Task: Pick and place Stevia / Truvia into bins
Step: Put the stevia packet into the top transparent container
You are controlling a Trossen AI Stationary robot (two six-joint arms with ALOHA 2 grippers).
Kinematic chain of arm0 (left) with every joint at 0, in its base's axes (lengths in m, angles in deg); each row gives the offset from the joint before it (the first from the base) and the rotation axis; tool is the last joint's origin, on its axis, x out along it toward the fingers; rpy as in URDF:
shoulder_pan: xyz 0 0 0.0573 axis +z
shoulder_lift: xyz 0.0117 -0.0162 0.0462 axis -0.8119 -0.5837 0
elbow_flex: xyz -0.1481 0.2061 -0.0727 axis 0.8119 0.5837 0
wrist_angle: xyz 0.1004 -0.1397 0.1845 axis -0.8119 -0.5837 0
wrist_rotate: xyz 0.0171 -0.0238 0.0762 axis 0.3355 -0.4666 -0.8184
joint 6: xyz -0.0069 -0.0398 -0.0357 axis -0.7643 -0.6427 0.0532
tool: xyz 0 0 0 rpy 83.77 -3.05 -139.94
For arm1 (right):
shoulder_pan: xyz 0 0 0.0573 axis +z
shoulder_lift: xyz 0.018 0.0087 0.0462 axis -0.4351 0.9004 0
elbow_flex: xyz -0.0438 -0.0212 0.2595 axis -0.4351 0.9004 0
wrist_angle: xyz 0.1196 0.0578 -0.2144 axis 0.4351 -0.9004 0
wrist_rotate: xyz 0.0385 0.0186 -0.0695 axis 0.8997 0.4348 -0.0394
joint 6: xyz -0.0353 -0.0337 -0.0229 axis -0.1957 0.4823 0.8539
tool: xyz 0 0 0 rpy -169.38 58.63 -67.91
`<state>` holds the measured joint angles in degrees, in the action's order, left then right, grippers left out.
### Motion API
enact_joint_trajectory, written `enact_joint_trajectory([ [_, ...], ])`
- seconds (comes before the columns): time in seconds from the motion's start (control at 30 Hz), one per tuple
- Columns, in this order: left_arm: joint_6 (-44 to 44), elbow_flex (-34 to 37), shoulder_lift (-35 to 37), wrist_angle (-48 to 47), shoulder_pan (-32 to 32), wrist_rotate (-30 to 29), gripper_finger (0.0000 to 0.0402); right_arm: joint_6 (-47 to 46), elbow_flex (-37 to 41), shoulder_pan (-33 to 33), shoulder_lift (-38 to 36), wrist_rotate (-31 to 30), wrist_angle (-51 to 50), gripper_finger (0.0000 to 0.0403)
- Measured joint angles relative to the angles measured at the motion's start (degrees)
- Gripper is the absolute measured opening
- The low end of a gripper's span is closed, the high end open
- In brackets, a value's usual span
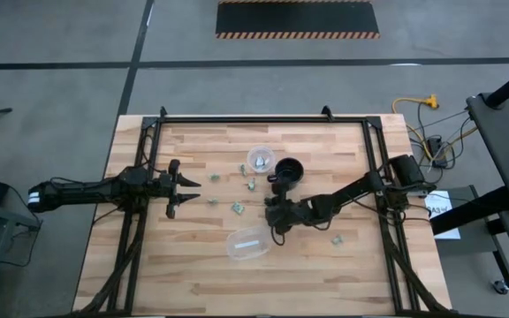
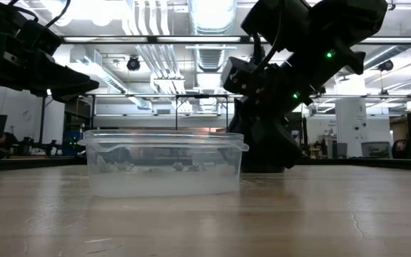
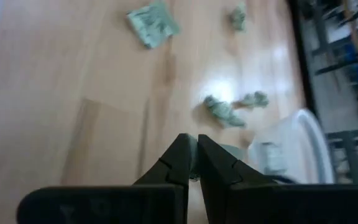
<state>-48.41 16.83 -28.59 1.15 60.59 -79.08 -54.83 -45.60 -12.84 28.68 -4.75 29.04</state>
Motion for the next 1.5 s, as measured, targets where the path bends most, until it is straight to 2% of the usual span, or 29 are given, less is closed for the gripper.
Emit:
enact_joint_trajectory([
  [0.23,0.0,0.0,0.0,0.0,0.0,0.0,0.0132,9.3,0.0,-0.2,-0.1,-9.0,5.8,0.0012],
  [0.37,0.0,0.0,0.0,0.0,0.0,0.0,0.0132,14.4,0.0,-1.3,-0.1,-10.7,11.6,0.0012],
  [0.5,0.0,0.0,0.0,0.0,0.0,0.0,0.0132,20.4,-0.1,-3.5,-0.1,-10.6,18.7,0.0012],
  [0.63,0.0,0.0,0.0,0.0,0.0,0.0,0.0132,22.7,-0.1,-7.0,-0.2,-10.5,23.8,0.0012],
  [0.8,0.0,0.0,0.0,0.0,0.0,0.0,0.0132,23.3,-0.1,-11.7,-0.2,-9.6,25.1,0.0012],
  [0.97,0.0,0.0,0.0,0.0,0.0,0.0,0.0132,21.3,-0.8,-15.6,-0.2,-5.4,25.0,0.0012],
  [1.1,0.0,0.0,0.0,0.0,0.0,0.0,0.0132,20.0,-1.0,-16.8,-0.2,-3.5,25.0,0.0012],
  [1.5,0.0,0.0,0.0,0.0,0.0,0.0,0.0132,20.0,-1.0,-17.0,-0.2,-3.5,24.8,0.0013],
])
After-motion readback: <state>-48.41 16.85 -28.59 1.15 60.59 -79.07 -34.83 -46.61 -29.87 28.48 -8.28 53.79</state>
